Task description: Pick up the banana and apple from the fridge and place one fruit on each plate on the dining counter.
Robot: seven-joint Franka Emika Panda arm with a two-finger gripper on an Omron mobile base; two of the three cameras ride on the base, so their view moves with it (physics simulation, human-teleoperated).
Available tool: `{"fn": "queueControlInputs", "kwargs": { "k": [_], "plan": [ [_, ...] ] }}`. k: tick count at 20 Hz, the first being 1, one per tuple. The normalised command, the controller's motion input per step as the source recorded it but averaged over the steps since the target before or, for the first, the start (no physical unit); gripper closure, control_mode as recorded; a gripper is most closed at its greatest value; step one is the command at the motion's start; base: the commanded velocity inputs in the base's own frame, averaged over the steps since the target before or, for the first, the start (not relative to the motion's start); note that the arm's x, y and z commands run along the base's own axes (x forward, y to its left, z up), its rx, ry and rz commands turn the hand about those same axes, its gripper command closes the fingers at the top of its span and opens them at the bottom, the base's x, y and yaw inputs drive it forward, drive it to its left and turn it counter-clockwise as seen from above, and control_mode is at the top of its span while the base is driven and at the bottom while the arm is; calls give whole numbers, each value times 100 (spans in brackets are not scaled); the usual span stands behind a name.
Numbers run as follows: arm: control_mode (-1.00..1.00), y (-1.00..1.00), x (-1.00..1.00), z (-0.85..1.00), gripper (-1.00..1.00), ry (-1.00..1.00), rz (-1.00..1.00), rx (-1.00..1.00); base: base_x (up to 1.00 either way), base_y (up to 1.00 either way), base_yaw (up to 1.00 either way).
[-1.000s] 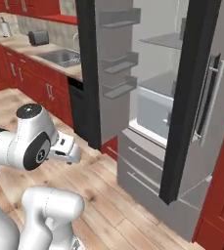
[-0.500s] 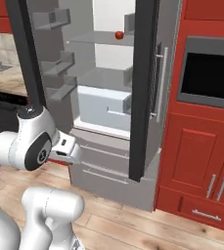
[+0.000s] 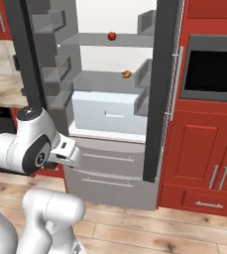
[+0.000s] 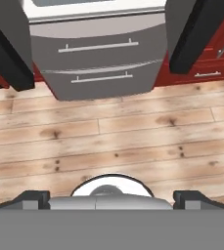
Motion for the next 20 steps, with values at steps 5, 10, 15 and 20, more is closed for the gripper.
{"fn": "queueControlInputs", "kwargs": {
  "k": [5, 10, 15, 20],
  "plan": [
    [100, 0, 0, 0, -100, 0, 0, 0, 69, 7, -1],
    [100, 0, 0, 0, -100, 0, 0, 0, 75, 0, 0],
    [100, 0, 0, 0, -100, 0, 0, 0, 59, -6, 4],
    [100, 0, 0, 0, -100, 0, 0, 0, 58, -15, 5]
  ]
}}
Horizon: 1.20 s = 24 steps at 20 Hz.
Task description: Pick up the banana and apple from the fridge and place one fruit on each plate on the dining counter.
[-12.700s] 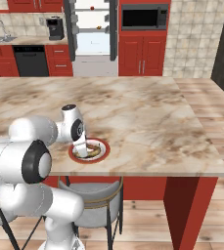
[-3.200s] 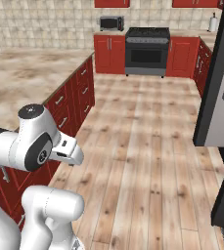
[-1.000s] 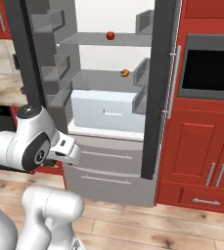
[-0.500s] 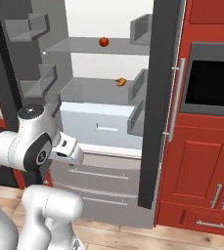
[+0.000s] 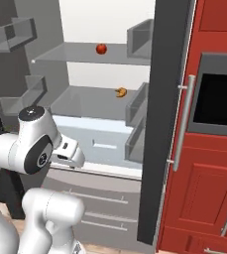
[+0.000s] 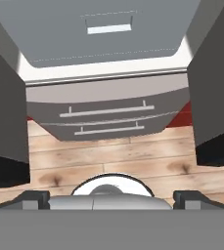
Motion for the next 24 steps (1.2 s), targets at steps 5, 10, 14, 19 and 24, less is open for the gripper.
{"fn": "queueControlInputs", "kwargs": {
  "k": [5, 10, 14, 19, 24],
  "plan": [
    [100, 0, 0, 0, -100, 0, 0, 0, 54, -32, 9],
    [100, 0, 0, 0, -100, 0, 0, 0, 30, -37, 5],
    [100, 0, 0, 0, -100, 0, 0, 0, 23, -8, 0],
    [100, 0, 0, 0, -100, 0, 0, 0, 70, -16, 1],
    [100, 0, 0, 0, -100, 0, 0, 0, 60, -18, 0]
  ]
}}
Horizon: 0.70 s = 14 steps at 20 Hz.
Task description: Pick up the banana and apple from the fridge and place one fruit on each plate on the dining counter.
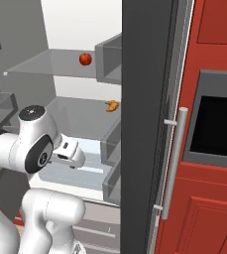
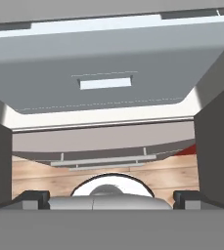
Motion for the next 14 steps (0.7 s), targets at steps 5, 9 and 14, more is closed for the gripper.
{"fn": "queueControlInputs", "kwargs": {
  "k": [5, 9, 14],
  "plan": [
    [100, 0, 0, 0, -100, 0, 0, 0, 34, -10, 0],
    [100, 0, 0, 0, -100, 0, 0, 0, 0, 0, 0],
    [-100, 0, 0, 0, -100, 0, 0, 0, 0, 0, 0]
  ]
}}
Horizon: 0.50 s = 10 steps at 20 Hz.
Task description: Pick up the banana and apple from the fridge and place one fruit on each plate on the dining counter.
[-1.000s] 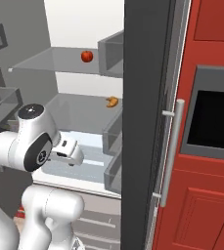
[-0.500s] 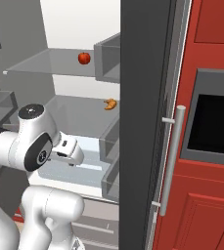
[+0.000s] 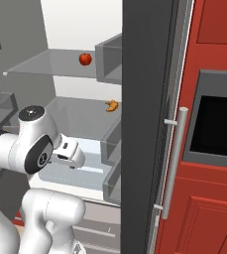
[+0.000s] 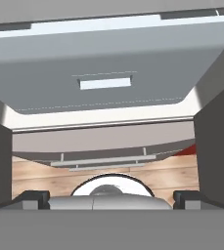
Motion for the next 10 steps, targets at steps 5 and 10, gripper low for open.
{"fn": "queueControlInputs", "kwargs": {
  "k": [5, 10],
  "plan": [
    [-100, 2, 0, 12, -100, -19, 0, 0, 0, 0, 0],
    [-100, 9, 9, 51, -100, -26, 0, -5, 0, 0, 0]
  ]
}}
